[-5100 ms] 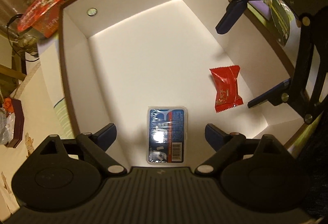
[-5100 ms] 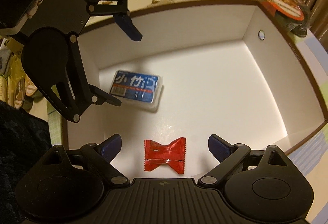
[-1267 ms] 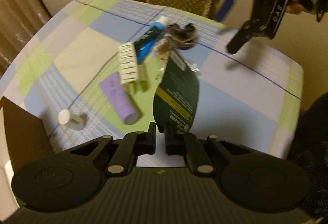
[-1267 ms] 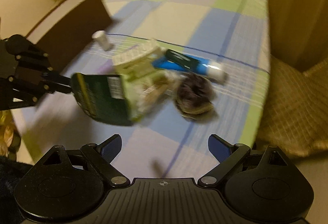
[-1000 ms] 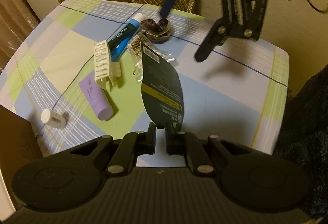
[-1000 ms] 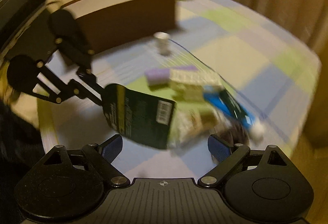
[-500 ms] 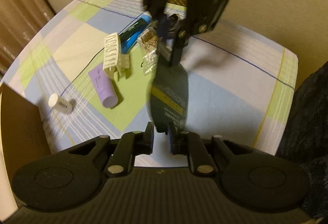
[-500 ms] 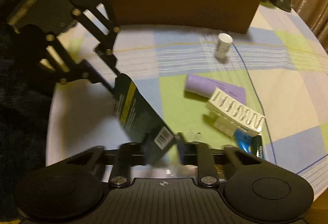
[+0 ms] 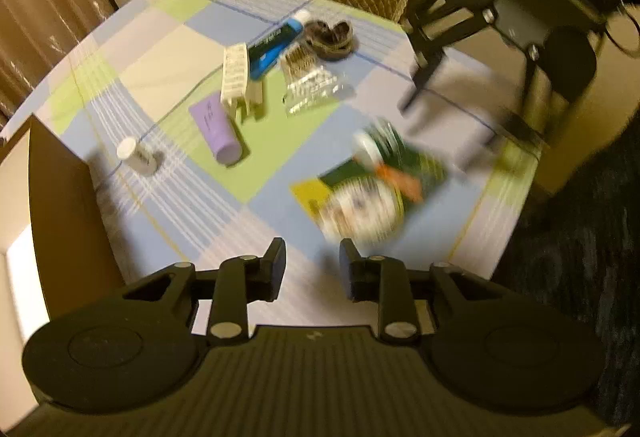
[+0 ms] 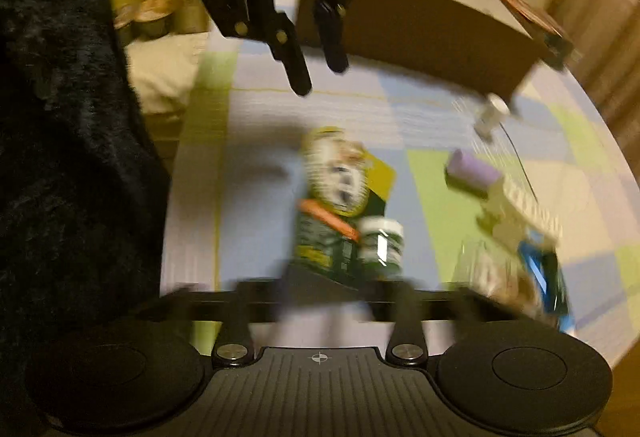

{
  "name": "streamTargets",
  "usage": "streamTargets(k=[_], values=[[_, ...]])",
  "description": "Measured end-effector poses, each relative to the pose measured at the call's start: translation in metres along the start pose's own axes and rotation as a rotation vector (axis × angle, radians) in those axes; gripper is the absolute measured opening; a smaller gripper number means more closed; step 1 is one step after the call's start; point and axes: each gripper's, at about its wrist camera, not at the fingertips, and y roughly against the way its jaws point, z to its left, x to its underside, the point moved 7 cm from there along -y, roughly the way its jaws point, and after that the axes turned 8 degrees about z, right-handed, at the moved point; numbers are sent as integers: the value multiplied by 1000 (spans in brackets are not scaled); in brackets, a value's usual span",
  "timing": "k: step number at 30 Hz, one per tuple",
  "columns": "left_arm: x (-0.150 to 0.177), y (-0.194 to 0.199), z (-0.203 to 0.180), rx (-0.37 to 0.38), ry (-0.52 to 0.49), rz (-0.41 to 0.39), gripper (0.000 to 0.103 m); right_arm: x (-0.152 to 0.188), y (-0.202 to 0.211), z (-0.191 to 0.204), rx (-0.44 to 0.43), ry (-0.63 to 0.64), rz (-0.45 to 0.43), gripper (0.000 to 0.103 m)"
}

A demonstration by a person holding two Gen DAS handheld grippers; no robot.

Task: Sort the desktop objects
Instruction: 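Grasp the green ointment card pack with the left tool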

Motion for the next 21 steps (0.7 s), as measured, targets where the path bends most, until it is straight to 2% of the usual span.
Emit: streamTargets(k=[4,8,11,14,17,20,21], values=[[-18,-9,-8,25,-17,-36,27,10,7,-13,-31,-209,-26,83],[-37,-27,-26,72,-69,-50,29,26,9,-24,18,-353,-10,83],[-48,-43,-39,80,-72,-29,38,40,21,-27,50,-435,-9,83],[-55,-57,-48,98,2,-3,50,54,31,-27,69,-498,-21,83],[-60,-69,-49,102,135,12,60,68,40,-24,89,-559,-23,83],[-63,-80,-42,62,253,12,58,78,41,-25,100,-608,-22,83],[-63,-83,-40,45,272,17,49,80,40,-25,102,-619,-24,83]])
